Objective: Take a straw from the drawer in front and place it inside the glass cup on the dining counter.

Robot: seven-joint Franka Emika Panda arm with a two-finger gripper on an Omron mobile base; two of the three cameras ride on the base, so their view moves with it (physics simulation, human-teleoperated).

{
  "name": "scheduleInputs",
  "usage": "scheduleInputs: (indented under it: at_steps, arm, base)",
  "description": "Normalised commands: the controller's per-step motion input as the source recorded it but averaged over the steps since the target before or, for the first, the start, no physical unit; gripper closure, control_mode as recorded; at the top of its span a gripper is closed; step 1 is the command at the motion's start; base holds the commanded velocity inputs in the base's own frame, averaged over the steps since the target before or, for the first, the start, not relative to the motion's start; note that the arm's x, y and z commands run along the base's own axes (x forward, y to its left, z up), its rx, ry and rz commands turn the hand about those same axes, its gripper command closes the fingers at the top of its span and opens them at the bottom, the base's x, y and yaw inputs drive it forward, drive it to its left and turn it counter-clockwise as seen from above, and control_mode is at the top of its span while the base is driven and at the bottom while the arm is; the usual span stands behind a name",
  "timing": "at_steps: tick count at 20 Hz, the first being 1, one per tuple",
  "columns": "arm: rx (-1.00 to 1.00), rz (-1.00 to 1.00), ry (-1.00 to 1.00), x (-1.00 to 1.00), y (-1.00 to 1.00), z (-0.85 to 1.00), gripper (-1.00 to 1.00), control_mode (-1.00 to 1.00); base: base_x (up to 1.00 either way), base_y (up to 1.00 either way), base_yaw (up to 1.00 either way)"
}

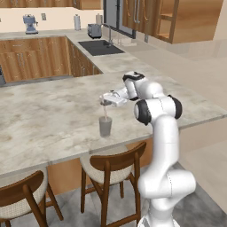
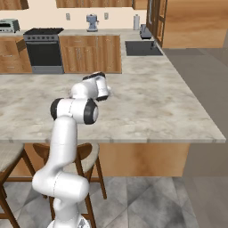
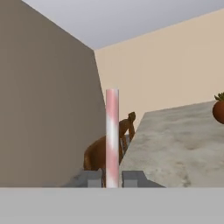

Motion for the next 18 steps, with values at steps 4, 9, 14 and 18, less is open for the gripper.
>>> scheduleInputs:
  at_steps: [4,9,14,18]
  arm:
    - [0.02,0.13,-0.06,0.03,0.07,-0.22,1.0,-1.0]
    - [0.05,0.14,-0.1,-0.27,0.02,-0.07,1.0,-1.0]
    - [0.08,0.11,-0.11,-0.63,0.0,0.0,1.0,-1.0]
    - [0.07,0.1,-0.07,-0.58,0.0,0.0,-1.0,-1.0]
  base:
    - [0.0,0.0,0.0]
    - [0.0,0.0,0.0]
    - [0.0,0.0,0.0]
    - [0.0,0.0,0.0]
